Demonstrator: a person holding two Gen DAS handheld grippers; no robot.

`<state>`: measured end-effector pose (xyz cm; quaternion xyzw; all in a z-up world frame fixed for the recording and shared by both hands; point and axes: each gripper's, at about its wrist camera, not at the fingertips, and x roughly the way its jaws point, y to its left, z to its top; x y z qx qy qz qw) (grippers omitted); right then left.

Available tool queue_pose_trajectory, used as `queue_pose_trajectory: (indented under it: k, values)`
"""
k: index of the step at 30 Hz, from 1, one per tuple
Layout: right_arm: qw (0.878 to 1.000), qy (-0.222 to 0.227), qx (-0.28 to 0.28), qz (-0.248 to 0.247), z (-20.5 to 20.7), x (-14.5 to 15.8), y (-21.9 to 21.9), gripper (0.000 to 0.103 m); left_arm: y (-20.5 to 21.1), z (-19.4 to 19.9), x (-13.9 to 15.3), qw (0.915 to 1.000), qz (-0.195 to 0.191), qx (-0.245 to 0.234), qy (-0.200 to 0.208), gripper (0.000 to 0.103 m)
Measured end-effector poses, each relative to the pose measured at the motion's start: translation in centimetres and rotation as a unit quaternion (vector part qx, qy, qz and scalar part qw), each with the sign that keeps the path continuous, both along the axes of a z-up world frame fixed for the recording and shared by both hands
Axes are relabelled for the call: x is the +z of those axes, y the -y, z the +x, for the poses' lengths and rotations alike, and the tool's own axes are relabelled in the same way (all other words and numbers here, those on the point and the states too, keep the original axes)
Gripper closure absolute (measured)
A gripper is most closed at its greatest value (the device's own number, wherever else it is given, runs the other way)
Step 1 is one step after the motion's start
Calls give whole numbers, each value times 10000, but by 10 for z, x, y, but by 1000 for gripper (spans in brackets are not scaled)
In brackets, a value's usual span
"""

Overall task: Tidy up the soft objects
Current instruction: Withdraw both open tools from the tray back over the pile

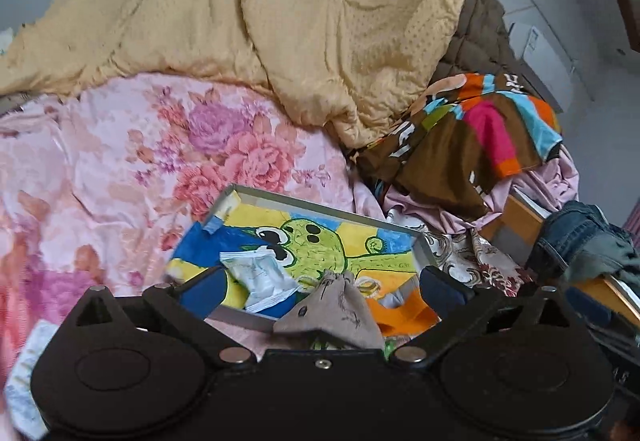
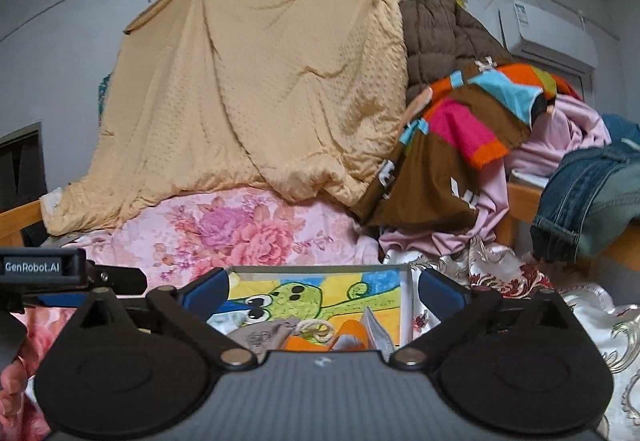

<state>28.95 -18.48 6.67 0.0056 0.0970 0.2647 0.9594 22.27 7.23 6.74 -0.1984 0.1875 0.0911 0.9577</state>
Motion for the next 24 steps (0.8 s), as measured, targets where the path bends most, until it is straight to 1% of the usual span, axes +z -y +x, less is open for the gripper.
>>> queue_pose_trajectory:
  k: [5,8,11,15,19,24]
  values:
    - [10000,12,70,55,-34,4,2,0,8,-41,2,9997,213,-19,84,1]
    - [9999,-28,124,-10,-54,2,1,0,12,-66,0,9993,349,26,95,1]
    - [9998,-86,139,-104,-70,-2,2,0,11,-92,-5,9992,356,157,84,1]
    - [9997,-169,164,-102,-87,-5,4,0,9,-122,-12,9990,338,304,-4,1]
    - [9995,-190,196,-141,-105,-8,8,0,9,-145,-18,9986,300,408,-116,1]
    - [9991,-246,251,-243,-126,-15,12,0,12,-171,-26,9986,267,432,-153,1]
